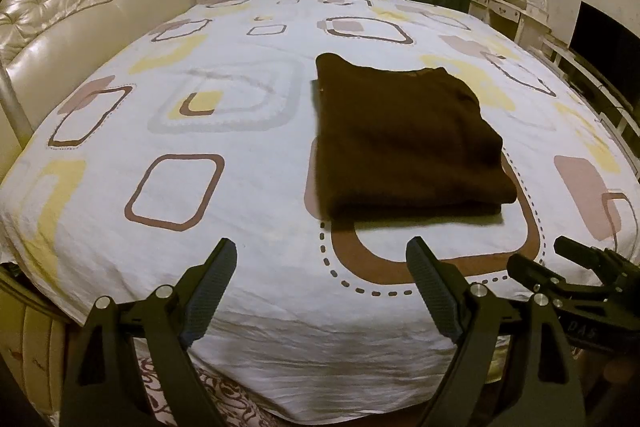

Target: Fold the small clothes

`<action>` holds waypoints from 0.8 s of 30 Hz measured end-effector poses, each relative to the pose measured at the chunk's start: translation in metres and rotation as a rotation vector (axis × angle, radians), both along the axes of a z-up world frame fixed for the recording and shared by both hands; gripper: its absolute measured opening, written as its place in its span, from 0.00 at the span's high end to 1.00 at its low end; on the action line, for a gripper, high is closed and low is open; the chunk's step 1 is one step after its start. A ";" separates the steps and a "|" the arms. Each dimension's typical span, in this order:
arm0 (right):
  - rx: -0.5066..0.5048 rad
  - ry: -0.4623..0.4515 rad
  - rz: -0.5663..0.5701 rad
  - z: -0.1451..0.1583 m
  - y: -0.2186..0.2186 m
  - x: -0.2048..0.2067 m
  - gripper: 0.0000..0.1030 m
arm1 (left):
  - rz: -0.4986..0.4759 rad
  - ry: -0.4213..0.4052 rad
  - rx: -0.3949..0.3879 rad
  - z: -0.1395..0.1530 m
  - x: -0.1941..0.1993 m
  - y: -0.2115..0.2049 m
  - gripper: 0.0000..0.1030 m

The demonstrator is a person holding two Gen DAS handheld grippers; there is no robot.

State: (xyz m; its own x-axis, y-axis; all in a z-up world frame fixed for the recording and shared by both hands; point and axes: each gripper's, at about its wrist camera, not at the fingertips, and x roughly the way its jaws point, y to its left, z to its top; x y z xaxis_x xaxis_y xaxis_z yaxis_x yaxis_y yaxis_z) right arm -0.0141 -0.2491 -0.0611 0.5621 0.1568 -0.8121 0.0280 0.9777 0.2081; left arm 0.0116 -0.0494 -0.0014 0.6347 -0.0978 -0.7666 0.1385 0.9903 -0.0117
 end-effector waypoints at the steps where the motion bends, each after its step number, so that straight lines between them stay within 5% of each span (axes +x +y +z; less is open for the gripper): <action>1: 0.000 0.000 0.000 0.000 0.000 0.000 0.10 | 0.000 0.002 -0.001 0.000 0.000 0.000 0.17; 24: 0.004 0.012 0.007 -0.004 0.000 0.002 0.10 | 0.024 -0.004 0.004 0.002 0.002 0.000 0.17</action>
